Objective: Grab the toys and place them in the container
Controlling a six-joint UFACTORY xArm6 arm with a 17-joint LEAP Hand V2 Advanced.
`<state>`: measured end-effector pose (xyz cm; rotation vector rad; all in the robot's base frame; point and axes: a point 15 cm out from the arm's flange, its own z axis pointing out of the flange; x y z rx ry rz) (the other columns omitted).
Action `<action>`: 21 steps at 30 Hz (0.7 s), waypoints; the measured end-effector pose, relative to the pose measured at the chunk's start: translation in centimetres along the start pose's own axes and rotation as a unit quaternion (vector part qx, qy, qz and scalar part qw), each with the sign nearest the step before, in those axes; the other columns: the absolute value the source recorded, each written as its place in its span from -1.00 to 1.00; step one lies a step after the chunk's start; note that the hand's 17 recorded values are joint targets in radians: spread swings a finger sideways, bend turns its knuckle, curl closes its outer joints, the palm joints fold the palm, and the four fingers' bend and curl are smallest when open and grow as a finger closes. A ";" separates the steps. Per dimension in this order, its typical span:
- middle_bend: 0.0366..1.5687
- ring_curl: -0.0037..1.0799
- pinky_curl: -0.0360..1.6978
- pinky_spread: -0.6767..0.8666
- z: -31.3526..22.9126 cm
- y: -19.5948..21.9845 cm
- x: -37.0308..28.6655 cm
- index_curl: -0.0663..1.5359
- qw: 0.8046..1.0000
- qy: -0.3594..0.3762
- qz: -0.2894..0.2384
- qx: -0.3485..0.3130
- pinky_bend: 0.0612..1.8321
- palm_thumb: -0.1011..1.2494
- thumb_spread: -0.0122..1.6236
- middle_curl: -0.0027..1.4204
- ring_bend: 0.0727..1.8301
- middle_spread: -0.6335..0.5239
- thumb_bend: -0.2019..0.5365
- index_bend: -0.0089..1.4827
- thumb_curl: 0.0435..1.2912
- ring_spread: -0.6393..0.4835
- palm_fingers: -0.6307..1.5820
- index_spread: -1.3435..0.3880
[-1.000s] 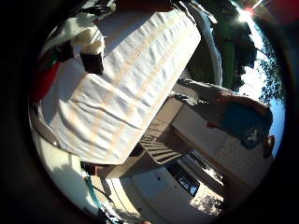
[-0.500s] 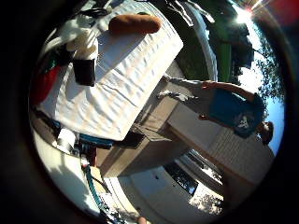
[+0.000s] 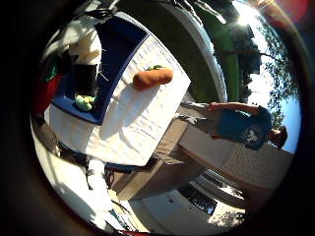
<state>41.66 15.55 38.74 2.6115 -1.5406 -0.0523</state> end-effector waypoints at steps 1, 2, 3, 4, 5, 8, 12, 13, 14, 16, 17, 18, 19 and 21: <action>0.30 0.35 -0.02 0.12 0.8 -1.1 -0.2 -0.92 1.000 -0.001 0.003 -0.001 0.47 0.44 0.49 0.48 0.48 -0.25 -0.54 -0.10 -0.10 0.05 0.44 -0.72; 0.30 0.35 -0.02 0.12 1.5 -2.2 -0.4 -0.92 1.000 -0.002 0.008 -0.004 0.47 0.44 0.49 0.48 0.48 -0.25 -0.54 -0.10 -0.10 0.05 0.44 -0.72; 0.25 0.34 -0.01 0.13 2.1 -3.0 -0.5 -0.91 1.000 -0.002 0.013 -0.006 0.44 0.43 0.51 0.46 0.45 -0.24 -0.53 -0.06 -0.12 0.07 0.41 -0.68; 0.17 0.31 -0.02 0.15 2.6 -3.7 -0.5 -0.89 1.000 -0.002 0.014 -0.008 0.43 0.38 0.51 0.41 0.40 -0.22 -0.58 -0.04 -0.14 0.09 0.37 -0.63; 0.04 0.29 -0.03 0.16 3.5 -4.3 -0.6 -0.87 1.000 -0.003 0.015 -0.016 0.42 0.37 0.52 0.36 0.37 -0.21 -0.55 0.01 -0.17 0.11 0.34 -0.54; -0.24 0.23 -0.03 0.20 6.6 -6.3 -0.7 -0.86 0.999 -0.005 0.013 -0.043 0.38 0.31 0.53 0.24 0.32 -0.19 -0.54 -0.04 -0.23 0.18 0.11 -0.25; -0.58 0.07 -0.08 0.29 10.4 -7.2 -0.7 -0.80 0.997 -0.009 0.012 -0.081 0.19 0.21 0.52 0.03 0.01 -0.04 -0.57 -0.15 -0.31 0.40 -0.48 0.09; -0.60 0.04 -0.09 0.31 11.1 -7.2 -0.7 -0.79 0.996 -0.010 0.010 -0.088 0.17 0.20 0.51 0.00 -0.04 -0.02 -0.57 -0.16 -0.32 0.42 -0.49 0.12; -0.67 -0.10 -0.15 0.33 11.8 -7.3 -0.7 -0.78 0.995 -0.011 0.008 -0.095 0.09 0.18 0.51 -0.07 -0.19 0.03 -0.56 -0.18 -0.34 0.48 -0.59 0.11; -0.81 -0.26 -0.24 0.37 12.8 -7.4 -0.5 -0.78 0.994 -0.012 0.007 -0.104 -0.01 0.16 0.49 -0.18 -0.37 0.12 -0.55 -0.28 -0.37 0.56 -0.63 0.08; -0.86 -0.31 -0.28 0.39 13.0 -7.5 -0.4 -0.78 0.994 -0.013 0.002 -0.104 -0.06 0.15 0.48 -0.23 -0.43 0.15 -0.55 -0.34 -0.39 0.60 -0.64 0.07; -0.88 -0.34 -0.31 0.40 13.1 -7.6 -0.4 -0.78 0.995 -0.014 -0.002 -0.102 -0.10 0.14 0.46 -0.27 -0.47 0.18 -0.55 -0.40 -0.40 0.62 -0.62 0.06; -0.88 -0.36 -0.32 0.41 13.1 -7.9 -0.2 -0.78 0.995 -0.014 -0.005 -0.097 -0.11 0.13 0.46 -0.29 -0.49 0.20 -0.55 -0.44 -0.41 0.63 -0.62 0.06; -0.90 -0.40 -0.36 0.44 13.0 -8.5 0.2 -0.78 0.996 -0.016 -0.008 -0.085 -0.16 0.10 0.43 -0.36 -0.54 0.25 -0.56 -0.55 -0.45 0.67 -0.60 0.04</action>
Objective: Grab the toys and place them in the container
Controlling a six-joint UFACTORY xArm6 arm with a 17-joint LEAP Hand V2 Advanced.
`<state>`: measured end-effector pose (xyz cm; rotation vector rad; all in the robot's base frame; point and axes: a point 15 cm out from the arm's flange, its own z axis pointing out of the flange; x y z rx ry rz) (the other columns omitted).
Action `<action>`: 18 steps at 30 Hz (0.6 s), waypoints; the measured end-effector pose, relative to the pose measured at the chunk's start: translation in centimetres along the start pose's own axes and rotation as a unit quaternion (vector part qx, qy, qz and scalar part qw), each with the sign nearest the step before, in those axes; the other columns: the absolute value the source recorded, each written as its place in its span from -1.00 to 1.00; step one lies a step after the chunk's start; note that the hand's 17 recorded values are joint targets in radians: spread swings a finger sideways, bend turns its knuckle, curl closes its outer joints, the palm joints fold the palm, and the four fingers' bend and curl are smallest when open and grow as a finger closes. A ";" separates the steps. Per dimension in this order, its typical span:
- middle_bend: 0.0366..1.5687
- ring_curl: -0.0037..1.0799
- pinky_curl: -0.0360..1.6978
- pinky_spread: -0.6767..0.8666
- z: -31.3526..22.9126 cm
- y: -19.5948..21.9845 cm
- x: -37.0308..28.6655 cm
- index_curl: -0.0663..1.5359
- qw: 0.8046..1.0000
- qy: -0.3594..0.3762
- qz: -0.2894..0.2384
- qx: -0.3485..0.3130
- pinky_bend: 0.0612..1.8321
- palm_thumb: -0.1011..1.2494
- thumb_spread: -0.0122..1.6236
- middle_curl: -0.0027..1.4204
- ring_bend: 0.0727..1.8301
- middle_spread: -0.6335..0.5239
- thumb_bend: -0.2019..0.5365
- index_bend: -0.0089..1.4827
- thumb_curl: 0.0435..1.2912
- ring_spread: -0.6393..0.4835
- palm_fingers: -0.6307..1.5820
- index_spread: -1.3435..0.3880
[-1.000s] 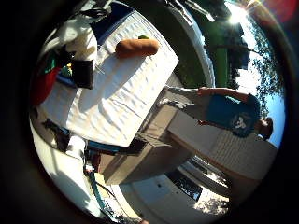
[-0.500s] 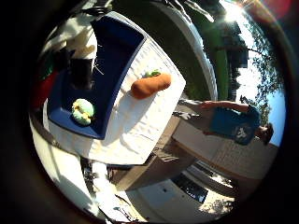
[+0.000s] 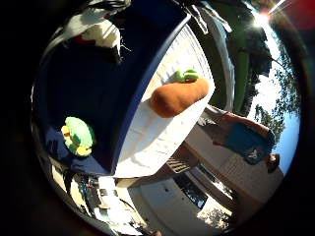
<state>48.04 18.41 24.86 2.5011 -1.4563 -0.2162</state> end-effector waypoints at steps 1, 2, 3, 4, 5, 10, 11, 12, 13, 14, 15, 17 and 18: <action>-0.91 -0.41 -0.38 0.45 -0.1 0.0 0.1 -0.78 1.000 -0.002 -0.001 0.003 -0.17 0.07 0.42 -0.39 -0.56 0.27 -0.58 -0.59 -0.47 0.68 -0.59 0.04; -0.91 -0.41 -0.38 0.45 -0.4 0.0 0.2 -0.78 1.000 -0.005 -0.006 0.007 -0.18 0.06 0.41 -0.40 -0.57 0.28 -0.57 -0.61 -0.48 0.69 -0.58 0.04; -0.91 -0.42 -0.39 0.46 -0.7 0.0 0.4 -0.77 1.000 -0.011 -0.010 0.013 -0.19 0.04 0.41 -0.42 -0.58 0.29 -0.58 -0.63 -0.48 0.69 -0.58 0.03; -0.92 -0.42 -0.41 0.47 -1.0 0.0 0.7 -0.76 1.000 -0.013 -0.011 0.018 -0.20 0.03 0.39 -0.45 -0.60 0.30 -0.57 -0.62 -0.50 0.70 -0.56 0.03; -0.92 -0.43 -0.42 0.48 -1.4 0.3 1.3 -0.74 1.000 -0.014 -0.012 0.022 -0.22 0.05 0.38 -0.49 -0.61 0.31 -0.53 -0.64 -0.51 0.71 -0.54 0.02; -0.90 -0.44 -0.47 0.50 -4.1 1.8 4.7 -0.69 0.999 -0.012 -0.002 0.052 -0.27 0.11 0.35 -0.57 -0.64 0.29 -0.51 -0.68 -0.52 0.71 -0.51 0.03; -0.88 -0.43 -0.48 0.49 -4.7 2.3 5.7 -0.68 0.998 -0.010 0.001 0.058 -0.29 0.12 0.35 -0.58 -0.64 0.29 -0.51 -0.70 -0.52 0.70 -0.50 0.05; -0.87 -0.43 -0.49 0.49 -5.2 2.8 6.7 -0.68 0.998 -0.008 0.000 0.063 -0.31 0.14 0.35 -0.58 -0.63 0.29 -0.51 -0.72 -0.52 0.69 -0.49 0.06; -0.87 -0.43 -0.50 0.49 -5.6 3.2 7.6 -0.67 0.998 -0.004 -0.002 0.067 -0.32 0.14 0.35 -0.59 -0.63 0.27 -0.52 -0.74 -0.53 0.68 -0.48 0.07; -0.86 -0.42 -0.51 0.48 -5.9 3.7 9.1 -0.67 0.997 0.001 -0.004 0.071 -0.34 0.15 0.35 -0.59 -0.63 0.27 -0.52 -0.75 -0.53 0.66 -0.47 0.07; -0.86 -0.42 -0.52 0.48 -6.1 4.2 10.7 -0.66 0.997 0.008 -0.004 0.074 -0.35 0.16 0.35 -0.60 -0.63 0.27 -0.52 -0.76 -0.53 0.66 -0.47 0.08; -0.85 -0.41 -0.53 0.47 -6.3 5.3 14.1 -0.66 0.997 0.028 0.004 0.075 -0.36 0.16 0.35 -0.60 -0.62 0.25 -0.52 -0.77 -0.53 0.64 -0.46 0.09; -0.85 -0.41 -0.54 0.47 -6.3 5.9 15.5 -0.66 0.997 0.038 0.005 0.073 -0.36 0.16 0.35 -0.60 -0.63 0.25 -0.53 -0.76 -0.54 0.64 -0.45 0.11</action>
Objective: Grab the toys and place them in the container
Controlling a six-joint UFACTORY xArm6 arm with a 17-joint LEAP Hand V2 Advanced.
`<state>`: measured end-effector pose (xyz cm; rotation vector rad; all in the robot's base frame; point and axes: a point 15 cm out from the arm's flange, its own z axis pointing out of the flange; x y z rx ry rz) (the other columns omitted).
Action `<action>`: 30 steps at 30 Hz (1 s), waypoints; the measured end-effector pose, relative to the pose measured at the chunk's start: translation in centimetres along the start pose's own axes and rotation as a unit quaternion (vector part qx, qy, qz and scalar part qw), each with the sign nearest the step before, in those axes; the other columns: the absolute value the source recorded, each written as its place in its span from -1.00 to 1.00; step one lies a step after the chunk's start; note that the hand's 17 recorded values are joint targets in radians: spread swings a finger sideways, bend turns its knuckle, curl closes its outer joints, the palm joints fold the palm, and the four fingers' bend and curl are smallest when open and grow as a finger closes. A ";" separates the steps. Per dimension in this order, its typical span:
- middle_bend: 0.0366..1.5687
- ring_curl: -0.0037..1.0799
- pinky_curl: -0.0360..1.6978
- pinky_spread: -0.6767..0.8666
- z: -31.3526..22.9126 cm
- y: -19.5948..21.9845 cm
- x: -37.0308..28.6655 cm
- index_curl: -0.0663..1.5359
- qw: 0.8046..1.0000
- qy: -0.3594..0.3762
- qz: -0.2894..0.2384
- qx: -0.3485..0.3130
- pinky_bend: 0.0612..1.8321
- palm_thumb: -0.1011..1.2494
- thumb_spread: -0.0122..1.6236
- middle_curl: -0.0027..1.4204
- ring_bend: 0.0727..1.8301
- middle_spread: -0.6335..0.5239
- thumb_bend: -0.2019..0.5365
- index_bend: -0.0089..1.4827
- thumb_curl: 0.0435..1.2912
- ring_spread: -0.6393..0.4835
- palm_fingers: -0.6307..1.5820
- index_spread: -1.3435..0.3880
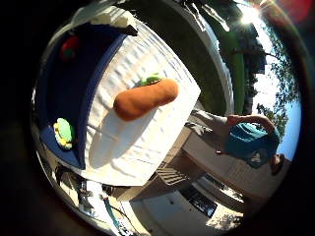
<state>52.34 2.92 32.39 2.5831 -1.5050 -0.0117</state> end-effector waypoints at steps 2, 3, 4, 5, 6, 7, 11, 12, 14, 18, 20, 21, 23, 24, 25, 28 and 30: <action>-0.85 -0.41 -0.55 0.47 0.1 0.9 2.6 -0.65 1.000 0.024 0.000 -0.005 -0.37 0.17 0.35 -0.60 -0.63 0.24 -0.53 -0.74 -0.54 0.63 -0.45 0.11; -0.85 -0.41 -0.55 0.47 0.2 1.4 4.2 -0.64 0.999 0.036 0.000 -0.008 -0.37 0.17 0.35 -0.60 -0.63 0.24 -0.53 -0.73 -0.54 0.63 -0.44 0.11; -0.85 -0.41 -0.55 0.47 0.4 1.8 5.7 -0.63 0.999 0.046 -0.001 -0.009 -0.38 0.17 0.34 -0.60 -0.63 0.23 -0.53 -0.73 -0.54 0.63 -0.44 0.11; -0.85 -0.41 -0.55 0.47 0.7 2.1 7.0 -0.63 0.999 0.053 -0.004 -0.011 -0.38 0.17 0.34 -0.60 -0.63 0.23 -0.53 -0.73 -0.54 0.63 -0.44 0.11; -0.85 -0.41 -0.56 0.47 1.9 2.5 8.6 -0.63 0.998 0.053 -0.006 -0.017 -0.38 0.17 0.35 -0.60 -0.64 0.23 -0.53 -0.73 -0.54 0.63 -0.44 0.11; -0.85 -0.41 -0.56 0.47 3.0 2.7 9.4 -0.63 0.999 0.048 -0.006 -0.024 -0.39 0.17 0.35 -0.61 -0.64 0.22 -0.53 -0.73 -0.54 0.63 -0.43 0.11; -0.84 -0.41 -0.57 0.46 6.3 2.1 10.6 -0.62 0.998 0.039 -0.017 -0.038 -0.39 0.18 0.34 -0.61 -0.64 0.21 -0.53 -0.75 -0.55 0.61 -0.44 0.12; -0.84 -0.41 -0.57 0.46 7.0 1.9 10.9 -0.62 0.998 0.039 -0.018 -0.040 -0.39 0.18 0.34 -0.61 -0.64 0.20 -0.53 -0.76 -0.54 0.60 -0.44 0.13; -0.84 -0.41 -0.58 0.45 9.0 2.0 11.5 -0.61 0.997 0.042 -0.022 -0.061 -0.40 0.18 0.34 -0.61 -0.64 0.19 -0.53 -0.76 -0.55 0.60 -0.44 0.14; -0.84 -0.41 -0.59 0.44 12.0 1.1 12.2 -0.61 0.996 0.044 -0.030 -0.071 -0.41 0.19 0.33 -0.61 -0.64 0.17 -0.53 -0.76 -0.55 0.60 -0.44 0.15; -0.84 -0.41 -0.60 0.44 13.3 0.6 12.1 -0.61 0.996 0.043 -0.036 -0.075 -0.42 0.20 0.33 -0.60 -0.65 0.15 -0.53 -0.76 -0.55 0.59 -0.44 0.16; -0.82 -0.41 -0.61 0.43 13.7 0.3 12.1 -0.60 0.995 0.047 -0.040 -0.077 -0.43 0.21 0.33 -0.60 -0.65 0.13 -0.53 -0.75 -0.55 0.59 -0.43 0.17; -0.80 -0.41 -0.62 0.42 14.2 0.0 12.0 -0.60 0.993 0.057 -0.050 -0.086 -0.47 0.21 0.33 -0.58 -0.66 0.11 -0.53 -0.75 -0.55 0.57 -0.39 0.20; -0.78 -0.41 -0.63 0.42 14.4 0.0 12.0 -0.59 0.992 0.061 -0.054 -0.091 -0.48 0.21 0.32 -0.57 -0.66 0.10 -0.53 -0.74 -0.55 0.57 -0.38 0.21; -0.77 -0.41 -0.64 0.41 14.7 -0.1 12.1 -0.58 0.991 0.066 -0.059 -0.097 -0.51 0.22 0.32 -0.56 -0.66 0.09 -0.53 -0.72 -0.55 0.56 -0.34 0.24; -0.76 -0.42 -0.66 0.41 15.0 -0.2 12.0 -0.57 0.991 0.067 -0.062 -0.098 -0.55 0.23 0.32 -0.55 -0.65 0.06 -0.52 -0.70 -0.55 0.55 -0.28 0.26; -0.64 -0.40 -0.69 0.39 15.0 -0.2 12.3 -0.59 0.992 0.066 -0.059 -0.094 -0.59 0.25 0.31 -0.51 -0.54 0.01 -0.51 -0.71 -0.54 0.51 -0.06 0.26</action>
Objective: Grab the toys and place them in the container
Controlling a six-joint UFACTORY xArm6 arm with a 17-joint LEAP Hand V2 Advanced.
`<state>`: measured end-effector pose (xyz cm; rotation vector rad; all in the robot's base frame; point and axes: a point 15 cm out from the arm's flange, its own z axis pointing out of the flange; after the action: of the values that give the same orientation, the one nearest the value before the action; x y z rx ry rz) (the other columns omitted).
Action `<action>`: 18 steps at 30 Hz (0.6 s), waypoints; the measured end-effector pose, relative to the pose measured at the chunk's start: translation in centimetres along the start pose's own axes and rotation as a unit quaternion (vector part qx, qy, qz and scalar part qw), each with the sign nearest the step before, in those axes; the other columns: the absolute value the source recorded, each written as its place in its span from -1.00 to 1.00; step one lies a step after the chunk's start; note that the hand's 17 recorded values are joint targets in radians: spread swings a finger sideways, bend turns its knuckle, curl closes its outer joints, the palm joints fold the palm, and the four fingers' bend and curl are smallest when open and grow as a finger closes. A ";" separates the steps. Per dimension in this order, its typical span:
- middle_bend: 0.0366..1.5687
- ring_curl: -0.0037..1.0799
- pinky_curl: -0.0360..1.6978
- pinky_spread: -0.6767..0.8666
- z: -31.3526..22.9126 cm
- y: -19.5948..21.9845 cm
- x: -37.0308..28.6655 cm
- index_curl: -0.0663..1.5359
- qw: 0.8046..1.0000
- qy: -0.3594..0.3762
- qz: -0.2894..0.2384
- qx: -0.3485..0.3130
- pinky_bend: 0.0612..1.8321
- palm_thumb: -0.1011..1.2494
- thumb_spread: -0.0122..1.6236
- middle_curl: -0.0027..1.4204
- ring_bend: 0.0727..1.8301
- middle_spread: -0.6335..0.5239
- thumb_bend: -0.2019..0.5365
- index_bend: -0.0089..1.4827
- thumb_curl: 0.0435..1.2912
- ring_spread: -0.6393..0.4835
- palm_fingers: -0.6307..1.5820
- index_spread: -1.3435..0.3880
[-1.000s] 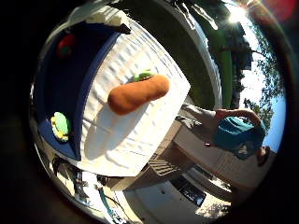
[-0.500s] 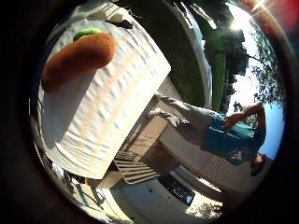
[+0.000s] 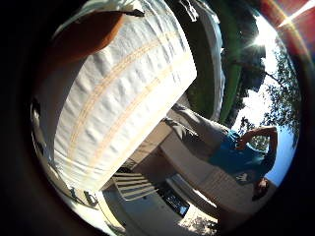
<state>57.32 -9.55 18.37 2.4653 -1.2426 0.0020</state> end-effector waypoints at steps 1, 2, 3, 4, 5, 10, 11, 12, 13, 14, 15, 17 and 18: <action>-0.61 -0.36 -0.70 0.39 0.1 0.2 0.0 -0.59 1.000 -0.003 -0.001 -0.001 -0.58 0.27 0.31 -0.50 -0.46 0.00 -0.49 -0.74 -0.54 0.47 0.04 0.25; -0.56 -0.34 -0.70 0.37 0.2 0.4 0.0 -0.60 1.000 -0.006 -0.004 -0.003 -0.58 0.28 0.32 -0.48 -0.38 -0.02 -0.50 -0.77 -0.54 0.44 0.11 0.24; -0.48 -0.26 -0.68 0.36 0.2 0.5 -0.1 -0.64 1.000 -0.008 -0.009 -0.006 -0.51 0.28 0.31 -0.44 -0.23 -0.04 -0.50 -0.86 -0.53 0.42 0.25 0.21; -0.35 -0.18 -0.69 0.35 0.2 0.6 -0.3 -0.69 1.000 -0.010 -0.010 -0.009 -0.49 0.29 0.30 -0.38 -0.05 -0.07 -0.51 -0.92 -0.53 0.39 0.34 0.17; -0.30 -0.14 -0.68 0.35 0.1 0.7 -0.4 -0.71 1.000 -0.011 -0.012 -0.011 -0.47 0.30 0.30 -0.35 0.01 -0.09 -0.51 -0.92 -0.52 0.37 0.33 0.15; 0.08 0.19 -0.48 0.35 -1.7 1.3 -0.2 -0.79 1.000 -0.015 -0.008 0.007 0.00 0.38 0.28 -0.10 0.30 -0.19 -0.50 -0.75 -0.48 0.19 0.58 -0.02; 0.11 0.21 -0.45 0.34 -2.3 1.6 -0.1 -0.79 1.000 -0.017 -0.005 0.013 0.06 0.38 0.28 -0.07 0.31 -0.20 -0.50 -0.74 -0.47 0.18 0.58 -0.05; 0.17 0.25 -0.40 0.33 -2.7 1.9 0.0 -0.81 1.000 -0.019 -0.002 0.016 0.16 0.42 0.28 -0.03 0.32 -0.21 -0.49 -0.73 -0.45 0.15 0.59 -0.08; 0.22 0.28 -0.36 0.31 -3.3 2.6 0.0 -0.83 1.000 -0.023 0.002 0.018 0.25 0.45 0.28 0.01 0.33 -0.22 -0.47 -0.70 -0.43 0.12 0.59 -0.12; 0.26 0.30 -0.32 0.29 -4.0 3.2 -0.1 -0.84 0.999 -0.027 0.006 0.020 0.31 0.50 0.28 0.05 0.34 -0.23 -0.45 -0.66 -0.40 0.10 0.59 -0.16; 0.30 0.32 -0.28 0.27 -4.5 3.8 -0.3 -0.85 0.999 -0.032 0.010 0.018 0.37 0.55 0.29 0.08 0.34 -0.24 -0.43 -0.63 -0.37 0.08 0.58 -0.20; 0.35 0.36 -0.23 0.23 -5.6 5.1 -1.1 -0.87 0.999 -0.047 0.014 0.013 0.44 0.60 0.32 0.14 0.35 -0.25 -0.43 -0.55 -0.32 0.04 0.55 -0.28; 0.36 0.37 -0.22 0.23 -6.1 5.9 -1.5 -0.88 0.998 -0.055 0.016 0.008 0.45 0.60 0.33 0.16 0.36 -0.25 -0.43 -0.53 -0.31 0.03 0.54 -0.29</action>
<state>52.86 -9.50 25.70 2.4890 -1.3311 -0.1172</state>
